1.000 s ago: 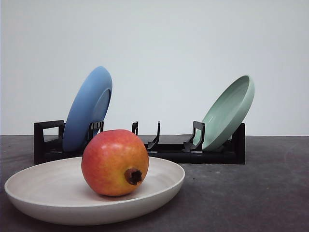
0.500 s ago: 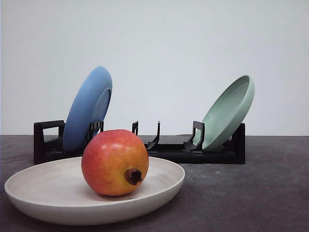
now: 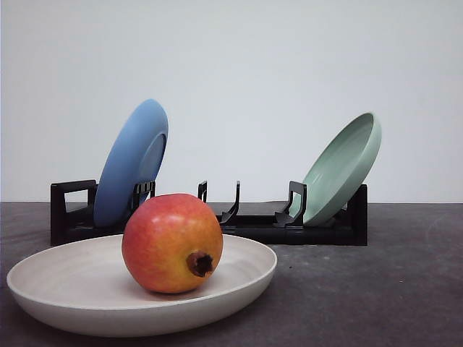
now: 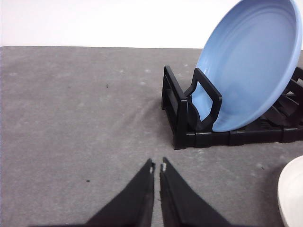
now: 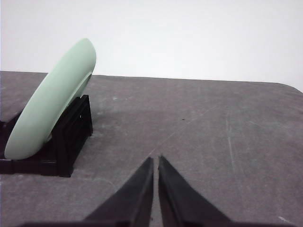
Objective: Place pomegranate in white plate
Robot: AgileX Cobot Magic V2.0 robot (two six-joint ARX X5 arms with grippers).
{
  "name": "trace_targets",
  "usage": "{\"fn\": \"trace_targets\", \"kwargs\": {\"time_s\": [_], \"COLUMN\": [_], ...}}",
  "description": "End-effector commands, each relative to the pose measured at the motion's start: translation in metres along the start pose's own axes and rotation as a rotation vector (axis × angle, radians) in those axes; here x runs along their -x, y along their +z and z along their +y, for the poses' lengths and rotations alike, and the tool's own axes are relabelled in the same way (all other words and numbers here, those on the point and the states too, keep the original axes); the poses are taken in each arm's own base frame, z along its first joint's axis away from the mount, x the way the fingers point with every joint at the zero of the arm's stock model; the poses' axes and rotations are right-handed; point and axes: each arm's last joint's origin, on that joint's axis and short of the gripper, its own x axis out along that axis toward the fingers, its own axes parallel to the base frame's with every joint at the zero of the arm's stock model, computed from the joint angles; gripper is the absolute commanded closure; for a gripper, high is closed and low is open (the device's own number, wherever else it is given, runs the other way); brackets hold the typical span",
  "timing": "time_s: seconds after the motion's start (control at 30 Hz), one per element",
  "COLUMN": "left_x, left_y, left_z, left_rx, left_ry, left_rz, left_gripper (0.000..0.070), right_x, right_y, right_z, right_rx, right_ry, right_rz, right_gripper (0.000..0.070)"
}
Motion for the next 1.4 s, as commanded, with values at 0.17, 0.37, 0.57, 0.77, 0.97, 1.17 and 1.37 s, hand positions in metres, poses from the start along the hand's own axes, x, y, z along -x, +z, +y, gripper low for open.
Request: {"fn": "trace_targets", "kwargs": {"time_s": [0.17,0.37,0.57,0.77,0.97,1.17,1.37], "left_x": [-0.0009,-0.0009,-0.0009,-0.0009,-0.0009,-0.0009,-0.0009], "left_y": [-0.0035,-0.0035,-0.0035,-0.0035,-0.0035,-0.0035,-0.0035], "left_z": [0.0002,0.0002,0.0002,0.0002,0.0002,0.0002,0.0002], "left_rx": [-0.008,-0.008,-0.008,-0.008,-0.008,-0.008,-0.008], "left_ry": [0.002,0.002,0.002,0.002,0.002,0.002,0.002], "left_rz": [0.014,0.014,0.014,0.014,0.014,0.014,0.014], "left_gripper": [0.07,0.07,0.07,0.07,0.07,0.07,0.07], "right_x": [-0.0003,-0.0003,-0.0003,-0.0003,-0.0003,-0.0003,-0.0003], "right_y": [-0.0004,-0.0004,-0.0004,-0.0004,-0.0004,-0.0004,-0.0004], "right_z": [-0.0002,-0.0002,-0.0002,-0.0002,-0.0002,-0.0002,-0.0002], "right_rx": [-0.01,-0.01,-0.01,-0.01,-0.01,-0.01,-0.01], "right_ry": [-0.005,-0.005,-0.005,-0.005,-0.005,-0.005,-0.005], "right_rz": [-0.006,-0.006,-0.006,-0.006,-0.006,-0.006,-0.006], "right_gripper": [0.0686,0.0686,0.0686,0.0686,0.0686,0.0686,0.0686]}}
